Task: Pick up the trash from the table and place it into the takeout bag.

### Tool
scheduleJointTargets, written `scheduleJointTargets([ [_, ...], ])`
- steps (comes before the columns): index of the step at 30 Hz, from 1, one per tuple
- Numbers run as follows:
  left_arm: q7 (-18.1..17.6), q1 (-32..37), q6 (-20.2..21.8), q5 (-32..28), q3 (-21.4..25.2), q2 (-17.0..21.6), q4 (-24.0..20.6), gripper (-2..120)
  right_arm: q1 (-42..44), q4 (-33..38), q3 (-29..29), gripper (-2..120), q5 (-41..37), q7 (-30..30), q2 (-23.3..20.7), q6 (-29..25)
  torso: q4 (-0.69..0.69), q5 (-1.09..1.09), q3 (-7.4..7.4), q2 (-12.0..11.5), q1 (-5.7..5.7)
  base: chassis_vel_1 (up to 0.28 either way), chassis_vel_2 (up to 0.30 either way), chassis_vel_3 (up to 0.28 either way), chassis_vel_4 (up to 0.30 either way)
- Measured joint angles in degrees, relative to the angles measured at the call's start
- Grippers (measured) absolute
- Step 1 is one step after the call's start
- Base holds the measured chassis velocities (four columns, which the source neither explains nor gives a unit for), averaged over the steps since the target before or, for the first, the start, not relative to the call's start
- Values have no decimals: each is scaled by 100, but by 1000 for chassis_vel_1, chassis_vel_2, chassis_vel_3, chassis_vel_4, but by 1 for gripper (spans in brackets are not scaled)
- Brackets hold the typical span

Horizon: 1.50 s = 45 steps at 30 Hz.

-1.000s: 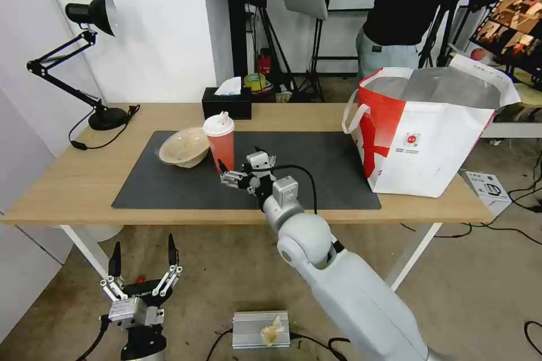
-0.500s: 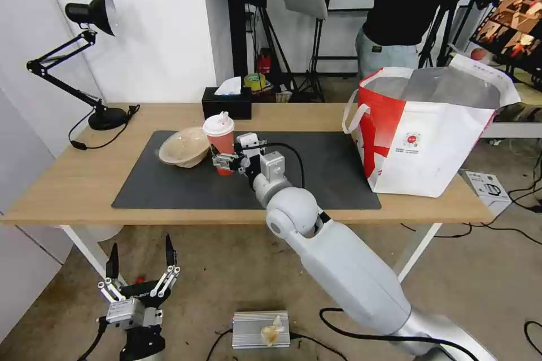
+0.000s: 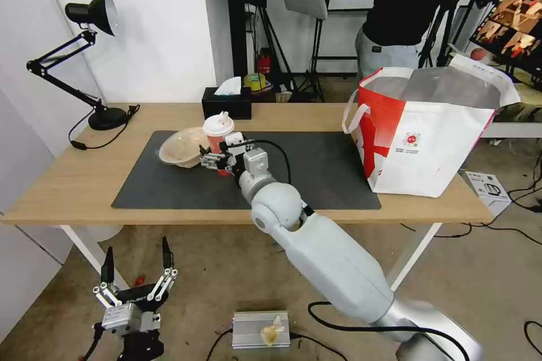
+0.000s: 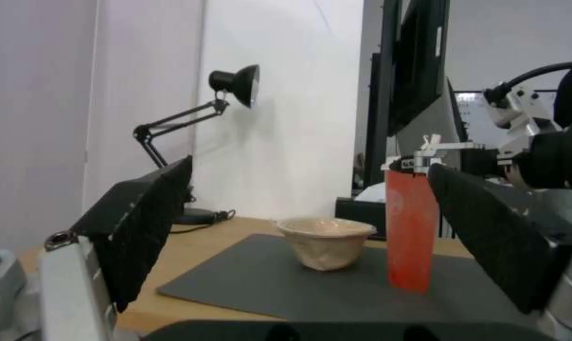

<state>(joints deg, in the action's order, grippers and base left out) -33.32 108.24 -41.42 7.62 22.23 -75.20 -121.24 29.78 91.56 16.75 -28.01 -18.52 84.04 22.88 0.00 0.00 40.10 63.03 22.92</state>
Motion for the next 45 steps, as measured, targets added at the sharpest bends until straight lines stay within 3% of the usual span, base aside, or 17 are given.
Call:
scheduleJointTargets([
  [26, 2, 169, -17, 161, -25, -162, -27, 100, 20, -703, -192, 100, 392, -510, 574, 148, 0, 0, 0, 0, 0, 0, 0, 0, 0],
  [45, 5, 318, -49, 472, -89, -359, -66, 100, -157, -1087, -245, 100, 246, -513, 600, 31, -1, 0, 0, 0, 0, 0, 0, 0, 0],
])
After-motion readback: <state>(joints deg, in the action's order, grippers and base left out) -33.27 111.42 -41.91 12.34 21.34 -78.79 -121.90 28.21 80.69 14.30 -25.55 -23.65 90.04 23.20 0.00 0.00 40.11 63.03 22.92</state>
